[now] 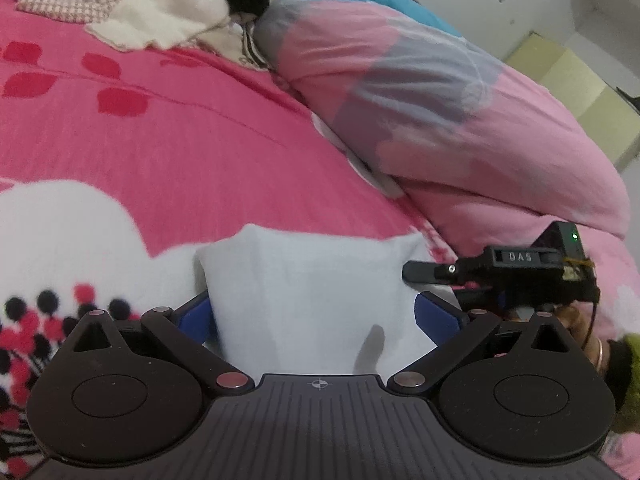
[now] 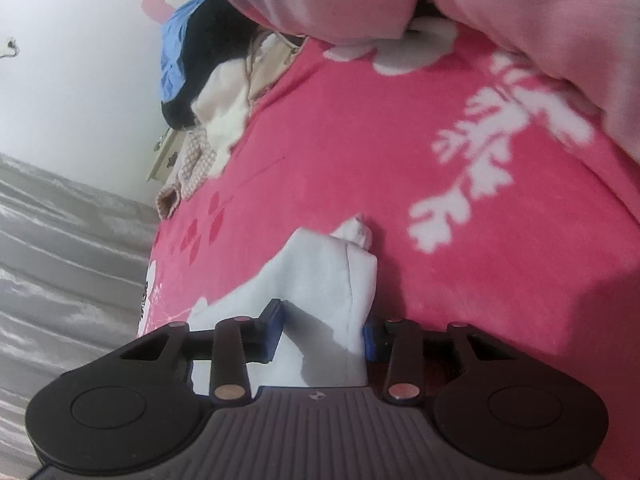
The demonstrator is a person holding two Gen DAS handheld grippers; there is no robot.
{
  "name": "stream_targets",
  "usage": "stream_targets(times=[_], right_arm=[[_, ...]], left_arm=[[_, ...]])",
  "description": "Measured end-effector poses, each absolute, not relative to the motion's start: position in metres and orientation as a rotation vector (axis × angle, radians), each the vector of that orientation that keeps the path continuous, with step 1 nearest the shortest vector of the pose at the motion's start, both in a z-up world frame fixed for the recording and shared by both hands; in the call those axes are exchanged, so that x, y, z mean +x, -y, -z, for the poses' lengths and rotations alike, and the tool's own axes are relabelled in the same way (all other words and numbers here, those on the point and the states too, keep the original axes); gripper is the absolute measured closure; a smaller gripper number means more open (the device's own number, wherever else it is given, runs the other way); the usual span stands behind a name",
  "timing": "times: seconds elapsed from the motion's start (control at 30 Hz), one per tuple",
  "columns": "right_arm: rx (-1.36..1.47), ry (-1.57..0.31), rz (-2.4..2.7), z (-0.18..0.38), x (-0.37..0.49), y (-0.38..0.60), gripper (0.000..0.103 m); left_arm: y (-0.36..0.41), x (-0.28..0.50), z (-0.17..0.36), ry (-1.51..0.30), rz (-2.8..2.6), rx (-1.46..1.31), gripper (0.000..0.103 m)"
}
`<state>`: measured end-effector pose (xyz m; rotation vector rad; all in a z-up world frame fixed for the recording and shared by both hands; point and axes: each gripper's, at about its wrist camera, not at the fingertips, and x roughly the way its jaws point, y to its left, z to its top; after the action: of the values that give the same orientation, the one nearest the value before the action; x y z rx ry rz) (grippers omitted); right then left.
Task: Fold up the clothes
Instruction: 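Close the right gripper on the shirt end while the left gripper pinches beside it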
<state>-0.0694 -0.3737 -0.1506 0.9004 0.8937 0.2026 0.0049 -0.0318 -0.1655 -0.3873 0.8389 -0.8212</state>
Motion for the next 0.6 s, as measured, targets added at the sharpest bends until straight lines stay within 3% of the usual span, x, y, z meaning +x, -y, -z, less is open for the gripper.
stream_targets(times=[0.13,0.2,0.27,0.6], right_arm=[[0.89,-0.888,-0.217,0.152,-0.071,0.374,0.081],[0.887,-0.887,-0.23,0.153,-0.07,0.376,0.083],[0.884,-0.889,-0.238,0.154,-0.069,0.376,0.083],[0.846,-0.873,-0.3,0.15,-0.069,0.374,0.089]], left_arm=[[0.027,0.002,0.166,-0.826,0.784,-0.396,0.017],[0.022,0.004,0.167,-0.834,0.772,-0.424,0.027],[0.018,0.006,0.169,-0.844,0.771,-0.455,0.03],[0.011,0.004,0.168,-0.939,0.831,-0.496,0.029]])
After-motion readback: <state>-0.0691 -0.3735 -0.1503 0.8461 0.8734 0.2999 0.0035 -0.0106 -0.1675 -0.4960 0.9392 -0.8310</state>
